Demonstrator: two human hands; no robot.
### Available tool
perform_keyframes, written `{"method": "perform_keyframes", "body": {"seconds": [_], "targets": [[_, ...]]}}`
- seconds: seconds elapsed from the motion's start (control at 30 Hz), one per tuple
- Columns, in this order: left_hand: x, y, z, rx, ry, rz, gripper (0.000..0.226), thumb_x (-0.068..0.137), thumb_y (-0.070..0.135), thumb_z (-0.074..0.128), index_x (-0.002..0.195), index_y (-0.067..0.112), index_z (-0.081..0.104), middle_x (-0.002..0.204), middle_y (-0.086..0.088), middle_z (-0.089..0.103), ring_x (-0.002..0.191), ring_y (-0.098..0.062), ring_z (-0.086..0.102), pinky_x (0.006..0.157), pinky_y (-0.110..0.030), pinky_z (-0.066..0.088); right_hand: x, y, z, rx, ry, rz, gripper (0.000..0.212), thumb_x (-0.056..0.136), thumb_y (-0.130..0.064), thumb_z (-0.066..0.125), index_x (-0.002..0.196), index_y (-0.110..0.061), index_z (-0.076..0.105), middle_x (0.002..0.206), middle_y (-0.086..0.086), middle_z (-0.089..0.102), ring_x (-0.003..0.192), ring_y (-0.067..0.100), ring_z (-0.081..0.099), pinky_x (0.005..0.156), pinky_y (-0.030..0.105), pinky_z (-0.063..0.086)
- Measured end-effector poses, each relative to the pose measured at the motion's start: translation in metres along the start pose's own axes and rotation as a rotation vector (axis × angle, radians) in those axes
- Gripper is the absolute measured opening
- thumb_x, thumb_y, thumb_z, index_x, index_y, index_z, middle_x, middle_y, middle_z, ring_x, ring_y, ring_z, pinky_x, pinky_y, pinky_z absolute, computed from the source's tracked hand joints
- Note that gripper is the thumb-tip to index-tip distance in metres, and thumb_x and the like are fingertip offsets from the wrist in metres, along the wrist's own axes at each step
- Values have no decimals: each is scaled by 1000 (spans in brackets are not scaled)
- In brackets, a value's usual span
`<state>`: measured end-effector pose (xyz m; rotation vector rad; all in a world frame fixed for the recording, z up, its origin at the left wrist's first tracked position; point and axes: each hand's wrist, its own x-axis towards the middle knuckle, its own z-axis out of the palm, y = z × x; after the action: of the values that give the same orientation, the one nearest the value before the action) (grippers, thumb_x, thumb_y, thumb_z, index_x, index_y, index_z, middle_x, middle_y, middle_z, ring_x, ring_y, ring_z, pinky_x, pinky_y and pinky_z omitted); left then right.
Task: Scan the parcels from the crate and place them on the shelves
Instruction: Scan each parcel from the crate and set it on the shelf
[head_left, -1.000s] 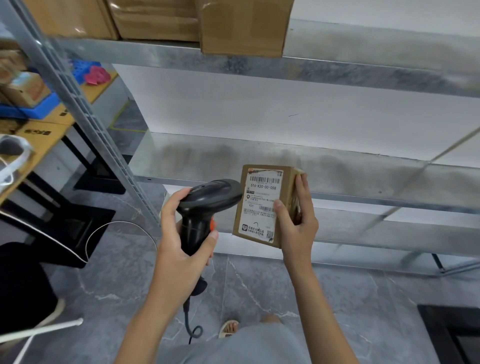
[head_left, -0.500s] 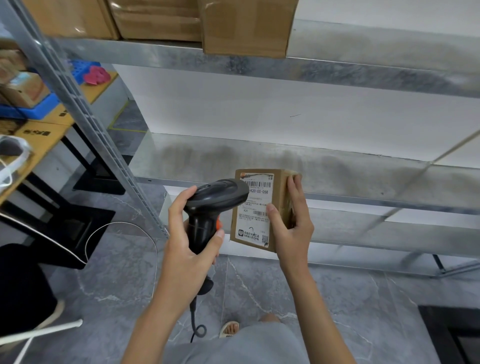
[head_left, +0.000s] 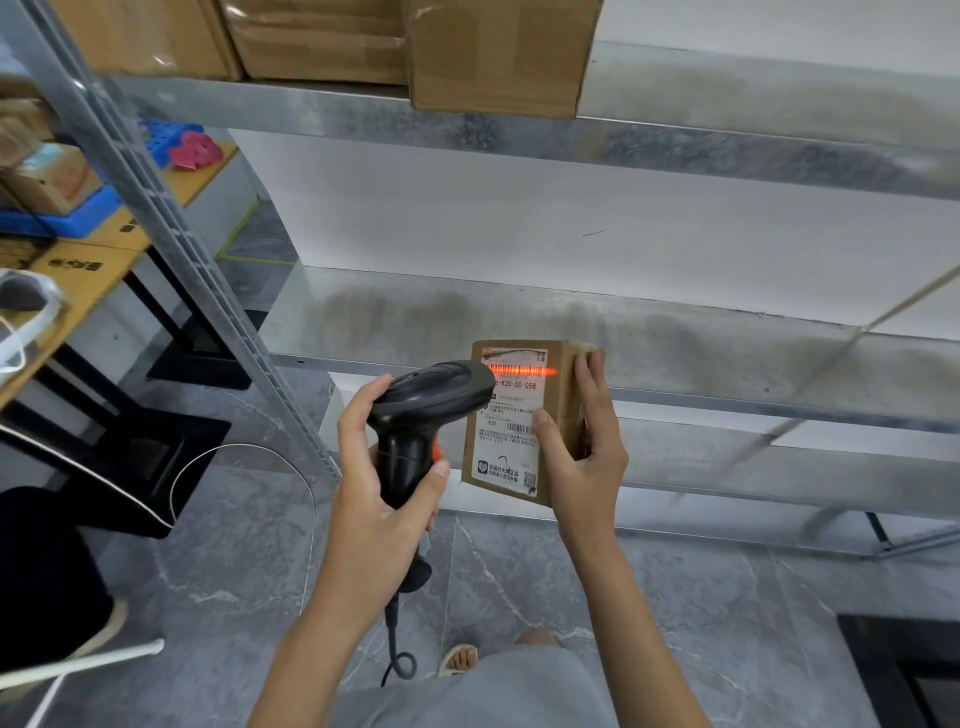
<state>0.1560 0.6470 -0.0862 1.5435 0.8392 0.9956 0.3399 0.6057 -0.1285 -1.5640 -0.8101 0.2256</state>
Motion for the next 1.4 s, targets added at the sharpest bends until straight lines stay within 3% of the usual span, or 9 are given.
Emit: {"method": "perform_keyframes", "body": {"seconds": [0.43, 0.67, 0.97, 1.1, 1.27, 1.4], "targets": [[-5, 4, -6, 37, -1, 20, 89, 93, -3, 68, 139, 64, 32, 94, 2, 69, 67, -16, 64, 60, -28, 56, 1, 2, -4, 26, 21, 20, 70, 85, -45, 60, 150, -25, 44, 160, -18, 32, 143, 3, 36, 109, 52, 45], [-8, 4, -6, 44, -1, 19, 89, 92, -2, 68, 139, 64, 32, 93, 3, 69, 66, -17, 63, 60, -29, 56, 3, 0, -6, 52, 31, 39, 71, 83, -45, 60, 150, -27, 44, 157, -27, 31, 141, -1, 36, 109, 50, 45], [7, 8, 2, 53, 1, 26, 88, 93, -1, 67, 136, 67, 32, 94, 5, 69, 67, -17, 64, 60, -29, 56, 4, 3, -16, 37, 60, 51, 70, 84, -42, 61, 150, -24, 45, 158, -21, 33, 141, -3, 36, 113, 49, 42], [21, 9, 20, 48, -68, 29, 87, 93, -1, 67, 135, 68, 33, 94, 5, 69, 64, -17, 63, 60, -32, 55, 10, 6, -37, 27, 123, 74, 66, 87, -31, 64, 150, -25, 45, 158, -21, 33, 140, -6, 35, 114, 48, 40], [35, 13, 64, 61, -175, 51, 91, 93, -2, 68, 131, 73, 32, 94, 10, 71, 64, -11, 65, 61, -23, 56, 19, 14, -81, 73, 248, 116, 67, 87, -30, 65, 150, -25, 45, 161, -16, 33, 145, 0, 33, 115, 50, 39], [40, 21, 110, 63, -264, 72, 92, 94, -2, 68, 128, 76, 33, 96, 9, 71, 67, -12, 65, 63, -24, 56, 19, 22, -122, 103, 348, 137, 66, 89, -27, 68, 150, -27, 45, 159, -20, 33, 145, -2, 32, 114, 48, 41]]}}
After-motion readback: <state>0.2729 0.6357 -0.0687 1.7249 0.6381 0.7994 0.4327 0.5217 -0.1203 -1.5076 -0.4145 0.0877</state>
